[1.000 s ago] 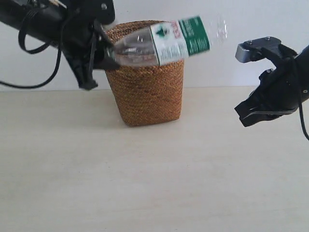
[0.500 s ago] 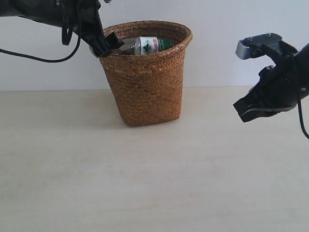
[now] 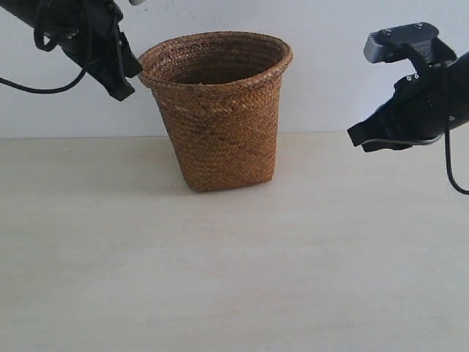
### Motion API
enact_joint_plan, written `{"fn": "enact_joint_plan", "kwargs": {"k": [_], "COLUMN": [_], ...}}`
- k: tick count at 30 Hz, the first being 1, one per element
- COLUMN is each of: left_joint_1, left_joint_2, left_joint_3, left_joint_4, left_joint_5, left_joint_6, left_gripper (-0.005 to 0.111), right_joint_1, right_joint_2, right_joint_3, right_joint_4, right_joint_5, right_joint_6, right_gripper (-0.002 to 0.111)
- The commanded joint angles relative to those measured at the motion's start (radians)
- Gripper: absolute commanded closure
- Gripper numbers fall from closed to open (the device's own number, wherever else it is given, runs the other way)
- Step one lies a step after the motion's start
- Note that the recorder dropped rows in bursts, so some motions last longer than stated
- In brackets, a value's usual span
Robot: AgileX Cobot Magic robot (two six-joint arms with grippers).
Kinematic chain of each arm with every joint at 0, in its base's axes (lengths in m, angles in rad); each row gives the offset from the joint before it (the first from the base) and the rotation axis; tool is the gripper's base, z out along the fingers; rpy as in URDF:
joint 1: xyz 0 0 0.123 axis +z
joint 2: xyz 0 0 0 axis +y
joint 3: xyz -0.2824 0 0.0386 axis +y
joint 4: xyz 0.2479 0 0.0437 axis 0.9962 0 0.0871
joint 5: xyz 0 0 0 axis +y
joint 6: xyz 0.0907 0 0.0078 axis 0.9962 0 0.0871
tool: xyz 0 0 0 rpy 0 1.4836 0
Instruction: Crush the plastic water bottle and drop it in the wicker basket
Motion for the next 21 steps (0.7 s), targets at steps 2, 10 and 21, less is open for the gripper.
{"fn": "enact_joint_plan", "kwargs": {"k": [2,10,21], "left_joint_1": [0.010,0.083,0.114], "left_joint_2": [-0.072,-0.112,-0.330], "left_joint_3": [-0.004,0.009,0.252], "left_joint_4": [0.031,0.048,0.180], "left_joint_5": [0.148,0.451,0.237], "left_joint_6": [-0.243,-0.409,-0.653], "left_gripper": [0.102,0.102,0.102], "right_joint_1": [-0.066,-0.243,-0.278], "right_joint_2": [-0.009,-0.026,-0.292], "right_joint_3": [-0.060,-0.098,0.071], "right_joint_4": [-0.182,-0.240,-0.474], "right_joint_5": [0.188,0.439,0.154], "right_joint_6": [0.178,0.249,0.435], "right_gripper": [0.108,0.108,0.108]}}
